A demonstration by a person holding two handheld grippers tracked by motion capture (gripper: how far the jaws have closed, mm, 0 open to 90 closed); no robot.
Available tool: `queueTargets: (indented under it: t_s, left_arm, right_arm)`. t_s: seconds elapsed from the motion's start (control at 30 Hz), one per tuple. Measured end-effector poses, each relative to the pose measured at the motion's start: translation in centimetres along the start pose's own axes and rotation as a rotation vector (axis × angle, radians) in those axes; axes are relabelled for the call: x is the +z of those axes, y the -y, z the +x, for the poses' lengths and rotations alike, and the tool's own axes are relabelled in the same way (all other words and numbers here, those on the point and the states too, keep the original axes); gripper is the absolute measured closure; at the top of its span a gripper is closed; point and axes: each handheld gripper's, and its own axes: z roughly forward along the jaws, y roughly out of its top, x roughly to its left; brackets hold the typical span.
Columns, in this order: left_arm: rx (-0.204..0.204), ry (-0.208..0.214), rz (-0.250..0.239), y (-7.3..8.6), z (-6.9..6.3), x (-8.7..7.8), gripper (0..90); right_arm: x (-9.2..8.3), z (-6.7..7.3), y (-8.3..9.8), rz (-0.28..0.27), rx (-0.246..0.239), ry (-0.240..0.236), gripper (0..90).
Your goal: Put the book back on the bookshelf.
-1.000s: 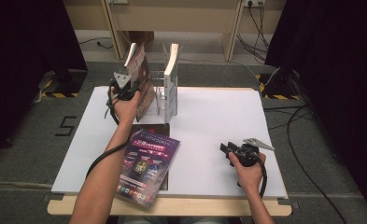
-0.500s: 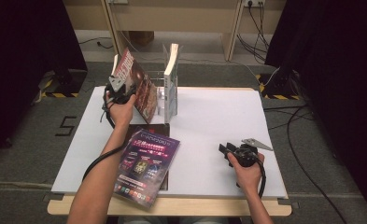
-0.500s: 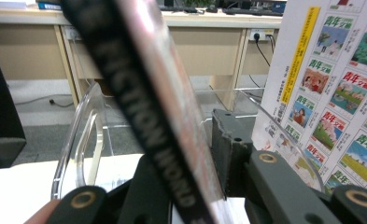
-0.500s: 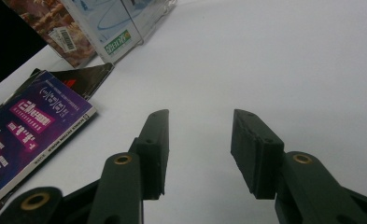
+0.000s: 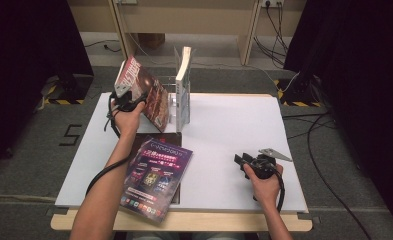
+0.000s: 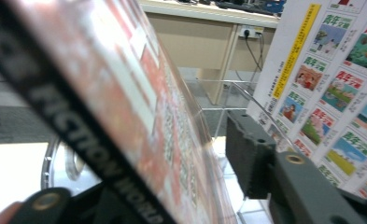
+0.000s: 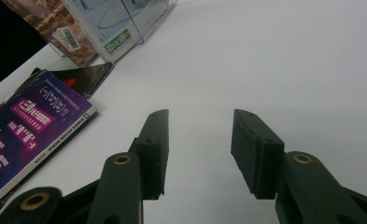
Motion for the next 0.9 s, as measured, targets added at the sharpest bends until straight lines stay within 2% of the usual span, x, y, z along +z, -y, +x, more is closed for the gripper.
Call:
queueTargets:
  t_s: [0.07, 0.23, 0.3, 0.37, 0.47, 0.53, 0.9]
  left_arm:
    - [-0.013, 0.013, 0.010, 0.0, 0.1, -0.2, 50.9]
    - [-0.017, 0.031, 0.028, -0.4, 0.1, -0.8, 43.4]
    - [-0.034, 0.038, 0.039, -0.5, 0.1, -1.2, 40.5]
    - [-0.074, 0.051, 0.045, -0.7, 0.2, -1.6, 38.3]
    - [-0.059, 0.045, 0.057, -0.6, 0.4, -2.2, 34.8]
    - [-0.071, 0.046, 0.068, -0.4, 0.6, -2.6, 34.3]
    - [-0.040, 0.050, 0.062, 0.1, 1.1, -4.5, 33.5]
  right_arm:
    - [0.0, 0.0, 0.0, -0.001, 0.000, -0.001, 57.8]
    - [-0.1, 0.0, 0.0, -0.001, 0.000, 0.001, 57.7]
    - [-0.1, 0.1, 0.0, -0.002, -0.002, 0.002, 57.8]
    - [-0.1, 0.1, 0.0, -0.004, -0.004, 0.001, 57.7]
    - [-0.1, 0.2, -0.1, -0.003, 0.000, 0.004, 57.6]
    - [-0.1, 0.2, -0.1, -0.004, -0.007, 0.007, 57.6]
    - [-0.3, 0.6, -0.5, -0.015, -0.013, 0.007, 57.5]
